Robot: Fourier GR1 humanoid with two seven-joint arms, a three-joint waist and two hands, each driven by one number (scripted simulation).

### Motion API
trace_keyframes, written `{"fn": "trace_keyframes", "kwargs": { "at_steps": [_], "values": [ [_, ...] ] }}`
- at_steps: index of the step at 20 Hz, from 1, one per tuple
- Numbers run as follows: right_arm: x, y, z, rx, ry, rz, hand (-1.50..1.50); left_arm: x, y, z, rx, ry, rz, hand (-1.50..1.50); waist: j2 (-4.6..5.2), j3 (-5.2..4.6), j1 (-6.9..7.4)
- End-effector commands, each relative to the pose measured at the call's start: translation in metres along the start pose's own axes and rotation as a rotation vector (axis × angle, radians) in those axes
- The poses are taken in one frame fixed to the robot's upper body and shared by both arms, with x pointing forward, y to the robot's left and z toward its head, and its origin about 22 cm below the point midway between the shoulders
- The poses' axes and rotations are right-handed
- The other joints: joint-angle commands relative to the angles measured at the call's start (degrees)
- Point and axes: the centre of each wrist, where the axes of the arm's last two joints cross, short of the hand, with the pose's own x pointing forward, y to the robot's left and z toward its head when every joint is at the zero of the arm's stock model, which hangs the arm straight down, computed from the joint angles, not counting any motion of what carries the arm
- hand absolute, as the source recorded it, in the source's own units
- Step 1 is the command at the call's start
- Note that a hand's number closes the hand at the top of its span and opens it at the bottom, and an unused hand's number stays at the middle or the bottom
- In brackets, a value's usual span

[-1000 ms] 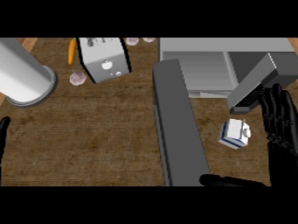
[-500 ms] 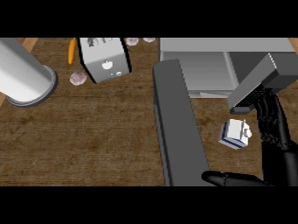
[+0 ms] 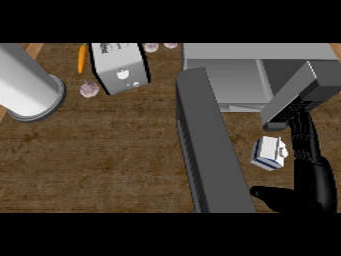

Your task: Pick up the milk, place it into the microwave and close the microwave

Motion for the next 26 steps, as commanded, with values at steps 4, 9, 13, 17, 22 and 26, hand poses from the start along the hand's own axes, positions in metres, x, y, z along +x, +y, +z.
{"fn": "trace_keyframes", "kwargs": {
  "at_steps": [4, 9, 13, 17, 22, 26],
  "values": [
    [-0.060, -0.013, 0.008, -0.064, 0.060, 0.031, -1.50, 0.000, 0.011, -0.004, 0.001, 0.003, -0.014, -1.50, 0.22, 0.09, -0.14],
    [-0.080, -0.040, 0.015, -0.094, 0.085, 0.054, -1.50, 0.012, 0.006, 0.000, 0.004, 0.013, -0.015, -1.50, 0.19, 0.09, -0.18],
    [-0.098, -0.068, 0.019, -0.078, 0.077, 0.044, -1.50, 0.004, 0.018, 0.019, -0.007, 0.000, 0.003, -1.50, 0.10, 0.07, 0.07],
    [-0.122, -0.052, 0.024, -0.068, 0.112, 0.043, -1.50, 0.011, 0.003, 0.015, 0.010, -0.015, -0.006, -1.50, 0.15, 0.08, 0.06],
    [-0.144, -0.059, 0.027, -0.044, 0.093, 0.034, -1.50, -0.008, -0.004, 0.021, -0.010, -0.009, 0.004, -1.50, 0.16, 0.09, 0.15],
    [-0.156, -0.053, 0.014, -0.043, 0.100, 0.065, -1.50, 0.017, 0.019, 0.023, -0.005, -0.007, -0.008, -1.50, 0.17, 0.09, 0.24]
  ]
}}
